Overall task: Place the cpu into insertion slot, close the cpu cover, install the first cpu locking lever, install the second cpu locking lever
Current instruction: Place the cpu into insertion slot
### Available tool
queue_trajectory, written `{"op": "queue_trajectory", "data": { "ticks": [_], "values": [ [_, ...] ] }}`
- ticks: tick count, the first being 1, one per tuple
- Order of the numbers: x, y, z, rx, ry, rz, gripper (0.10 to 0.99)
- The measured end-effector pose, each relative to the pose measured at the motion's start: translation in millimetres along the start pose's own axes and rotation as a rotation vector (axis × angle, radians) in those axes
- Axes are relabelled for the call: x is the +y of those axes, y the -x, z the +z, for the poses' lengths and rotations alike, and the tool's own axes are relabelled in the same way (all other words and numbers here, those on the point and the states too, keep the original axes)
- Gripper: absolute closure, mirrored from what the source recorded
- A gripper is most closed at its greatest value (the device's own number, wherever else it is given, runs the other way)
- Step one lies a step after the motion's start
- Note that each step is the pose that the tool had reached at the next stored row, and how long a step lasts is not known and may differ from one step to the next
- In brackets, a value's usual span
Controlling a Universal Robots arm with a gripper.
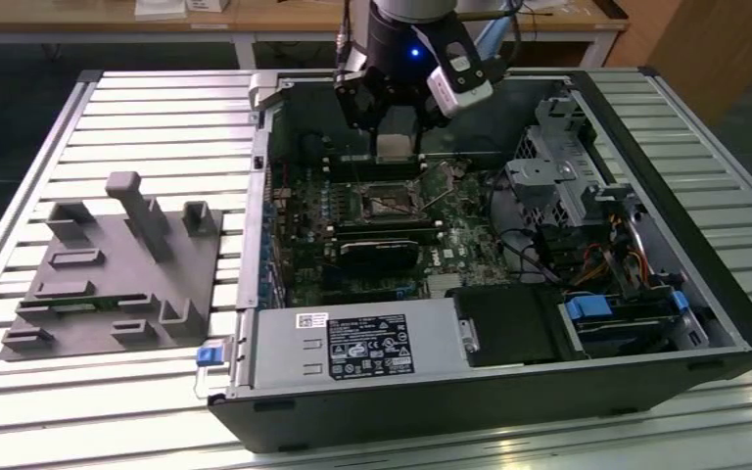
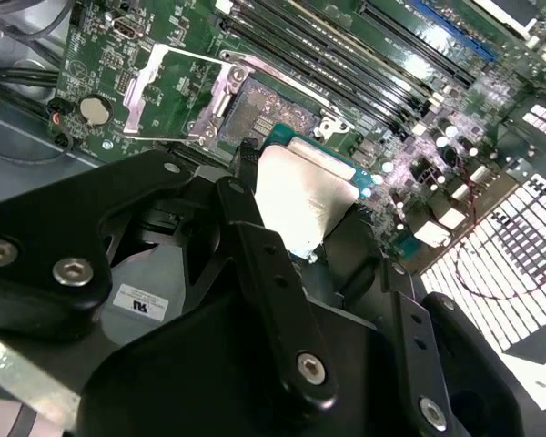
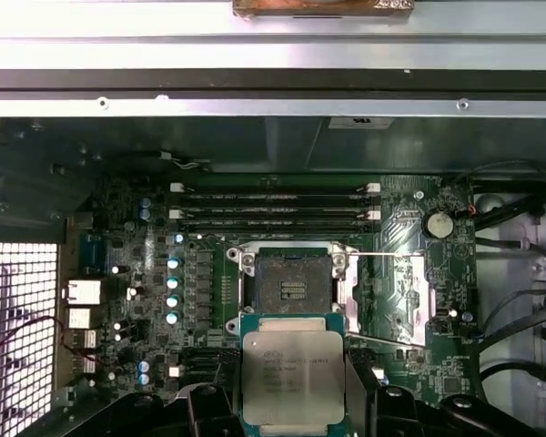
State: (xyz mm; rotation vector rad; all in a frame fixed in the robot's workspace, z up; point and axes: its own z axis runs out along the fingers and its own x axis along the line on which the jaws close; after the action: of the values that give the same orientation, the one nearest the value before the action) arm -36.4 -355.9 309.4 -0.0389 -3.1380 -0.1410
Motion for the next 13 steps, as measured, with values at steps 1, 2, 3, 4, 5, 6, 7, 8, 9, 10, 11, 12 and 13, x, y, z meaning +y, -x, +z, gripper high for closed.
{"op": "queue_trajectory", "data": {
  "ticks": [1, 2, 3, 4, 5, 6, 7, 8, 9, 10, 11, 12, 13],
  "values": [
    [-0.1, 0.0, 1.5, -0.0016, 0.0, 0.0, 0.545],
    [-0.3, 0.0, 3.0, -0.0028, 0.0, 0.0, 0.545],
    [-0.4, 0.0, 4.6, -0.0037, 0.0, 0.0, 0.545],
    [-0.6, 0.0, 6.3, -0.0043, 0.0, -0.001, 0.545],
    [-0.7, 0.0, 8.0, -0.0046, 0.0, -0.001, 0.545],
    [-0.9, 0.0, 9.8, -0.0047, 0.0, -0.001, 0.545],
    [-1.0, 0.1, 11.7, -0.0048, 0.0, 0.0, 0.545],
    [-1.2, 0.2, 13.5, -0.0048, 0.0, 0.0, 0.545],
    [-1.4, 0.3, 15.3, -0.0048, 0.0, 0.0, 0.545],
    [-1.5, 0.5, 17.2, -0.0048, 0.0, -0.001, 0.545],
    [-1.7, 0.5, 19.0, -0.0049, 0.0, -0.001, 0.545],
    [-1.8, 0.6, 20.0, -0.0049, 0.0, 0.0, 0.545],
    [-1.8, 0.6, 20.2, -0.0047, 0.0, 0.0, 0.545]
  ]
}}
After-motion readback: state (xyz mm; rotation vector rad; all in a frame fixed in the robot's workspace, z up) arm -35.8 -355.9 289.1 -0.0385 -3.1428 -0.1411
